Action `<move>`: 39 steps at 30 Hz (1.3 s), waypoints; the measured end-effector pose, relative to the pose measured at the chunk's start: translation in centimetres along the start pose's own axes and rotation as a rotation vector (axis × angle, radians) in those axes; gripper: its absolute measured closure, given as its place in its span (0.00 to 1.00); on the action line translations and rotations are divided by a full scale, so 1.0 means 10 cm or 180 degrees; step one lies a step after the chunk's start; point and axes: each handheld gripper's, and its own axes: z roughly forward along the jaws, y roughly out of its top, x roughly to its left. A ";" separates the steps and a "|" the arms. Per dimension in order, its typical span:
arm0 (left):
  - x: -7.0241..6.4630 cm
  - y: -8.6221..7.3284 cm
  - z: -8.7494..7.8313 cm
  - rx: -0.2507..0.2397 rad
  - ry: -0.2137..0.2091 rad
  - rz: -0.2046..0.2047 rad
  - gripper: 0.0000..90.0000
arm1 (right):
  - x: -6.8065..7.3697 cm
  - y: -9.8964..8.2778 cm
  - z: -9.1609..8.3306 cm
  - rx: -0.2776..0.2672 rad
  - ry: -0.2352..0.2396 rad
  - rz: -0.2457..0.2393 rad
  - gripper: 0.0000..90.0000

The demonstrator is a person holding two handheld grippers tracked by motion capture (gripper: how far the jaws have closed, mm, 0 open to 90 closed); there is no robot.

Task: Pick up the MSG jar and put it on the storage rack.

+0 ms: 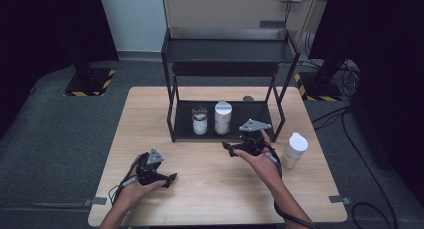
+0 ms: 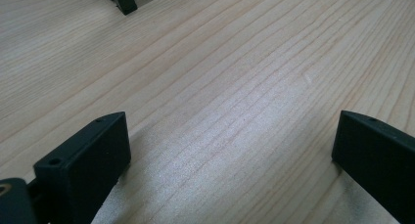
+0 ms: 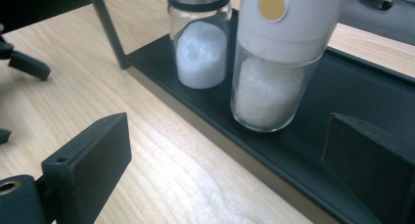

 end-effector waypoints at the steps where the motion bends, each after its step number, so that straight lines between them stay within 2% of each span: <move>1: 0.00 0.00 0.00 0.0000 0.0000 0.0000 0.00 | 0.00 -0.02 -0.01 -0.0006 0.0014 -0.0002 0.05; 17: 0.00 0.00 0.00 0.0001 -0.0001 -0.0001 0.00 | 0.08 -0.15 -0.15 -0.0010 0.0196 -0.0159 0.05; 39: 0.00 0.00 0.00 -0.0001 -0.0001 -0.0003 0.00 | 0.16 -0.37 -0.28 0.0056 0.0335 -0.0165 0.06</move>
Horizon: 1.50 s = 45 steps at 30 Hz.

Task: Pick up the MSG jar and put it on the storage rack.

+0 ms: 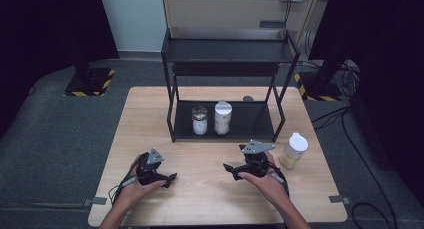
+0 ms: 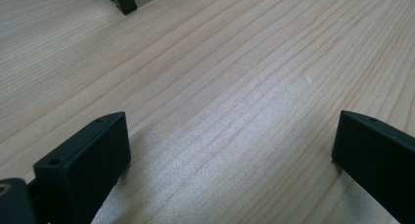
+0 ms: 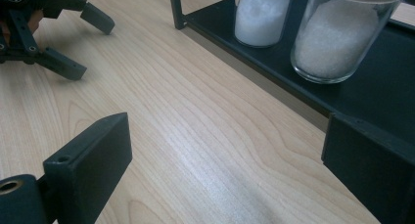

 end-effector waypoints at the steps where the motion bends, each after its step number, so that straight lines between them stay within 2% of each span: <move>1: 0.00 0.00 0.00 0.0000 0.0000 0.0000 0.00 | 0.00 -0.01 0.00 0.0002 0.0006 -0.0001 0.06; 18: 0.00 0.00 0.00 0.0001 -0.0004 0.0000 0.00 | 0.02 -0.13 -0.05 0.0030 0.0113 -0.0005 0.05; 29: -0.01 -0.01 -0.01 0.0003 -0.0002 -0.0002 0.00 | -0.04 -0.24 -0.09 0.0012 0.0157 0.0052 0.05; 33: -0.01 -0.01 -0.02 0.0003 -0.0007 0.0001 0.00 | -0.05 -0.25 -0.06 0.0059 0.0182 0.0063 0.05; 39: -0.01 -0.01 -0.02 0.0005 -0.0007 0.0004 0.00 | -0.06 -0.22 0.00 0.0152 0.0263 -0.0004 0.04; 45: 0.00 -0.01 -0.02 0.0004 -0.0011 0.0003 0.00 | -0.08 -0.22 0.02 0.0179 0.0284 0.0001 0.05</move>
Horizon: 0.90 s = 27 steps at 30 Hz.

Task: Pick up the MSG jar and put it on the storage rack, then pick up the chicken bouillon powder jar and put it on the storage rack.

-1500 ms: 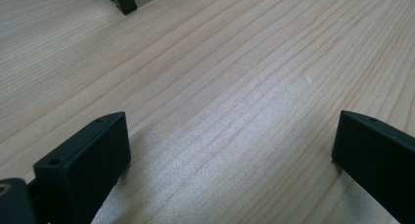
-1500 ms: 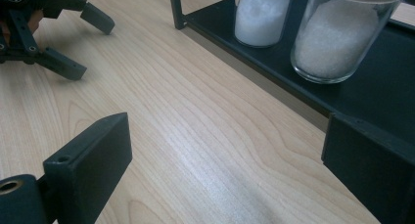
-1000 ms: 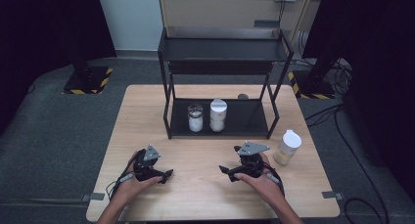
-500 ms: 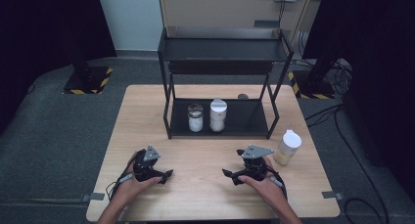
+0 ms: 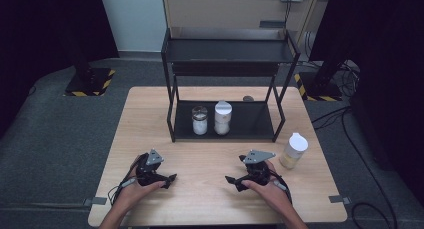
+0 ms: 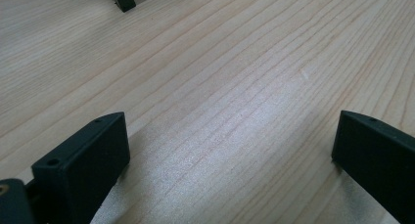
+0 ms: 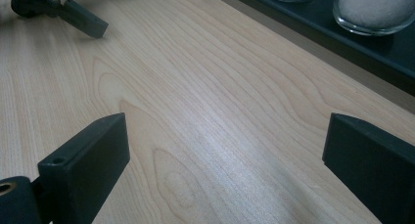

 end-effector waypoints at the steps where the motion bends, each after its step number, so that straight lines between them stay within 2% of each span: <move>1: 0.00 0.00 0.00 0.0000 0.0000 -0.0001 0.00 | 0.00 0.00 0.00 0.0013 0.0009 0.0007 0.05; 8: 0.00 0.00 0.00 0.0002 -0.0004 0.0003 0.00 | 0.04 0.07 -0.03 0.0010 0.0021 -0.0022 0.04; 16: 0.00 0.00 0.00 0.0001 -0.0005 0.0002 0.00 | 0.14 0.18 -0.16 -0.0113 -0.0008 -0.0095 0.04; 24: -0.01 -0.01 -0.01 0.0002 -0.0003 0.0001 0.00 | 0.18 0.23 -0.34 -0.0259 -0.0052 -0.0068 0.04; 27: -0.01 -0.01 -0.01 0.0002 -0.0004 0.0003 0.00 | 0.19 0.24 -0.44 -0.0327 -0.0117 -0.0040 0.04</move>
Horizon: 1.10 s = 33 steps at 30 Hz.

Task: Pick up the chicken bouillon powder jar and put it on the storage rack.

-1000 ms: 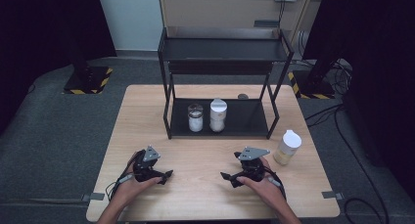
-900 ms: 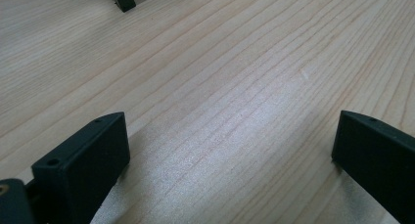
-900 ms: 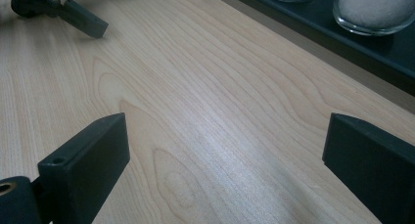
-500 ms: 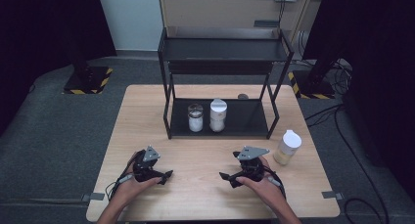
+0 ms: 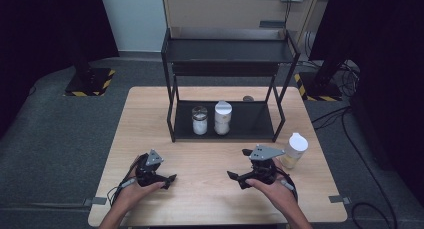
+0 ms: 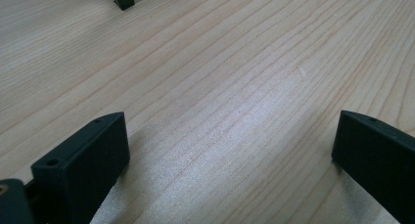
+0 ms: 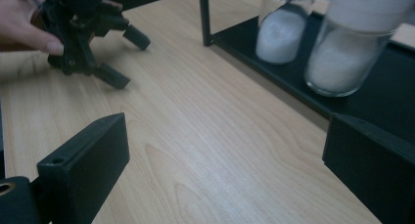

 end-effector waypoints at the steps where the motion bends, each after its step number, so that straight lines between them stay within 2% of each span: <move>1: 0.00 0.00 0.00 0.0000 0.0000 0.0000 0.00 | 0.00 0.00 -0.04 -0.0031 -0.0019 0.0016 0.04; 11: 0.00 0.00 0.00 0.0001 -0.0002 0.0000 0.00 | -0.06 0.01 -0.35 -0.0251 -0.0215 0.0085 0.04; 22: 0.00 0.00 0.00 0.0000 -0.0002 0.0000 0.00 | -0.08 -0.01 -0.57 -0.0420 -0.0443 0.0121 0.04; 33: 0.00 0.00 0.00 0.0000 -0.0002 0.0000 0.00 | -0.09 -0.04 -0.73 -0.0512 -0.0620 0.0124 0.04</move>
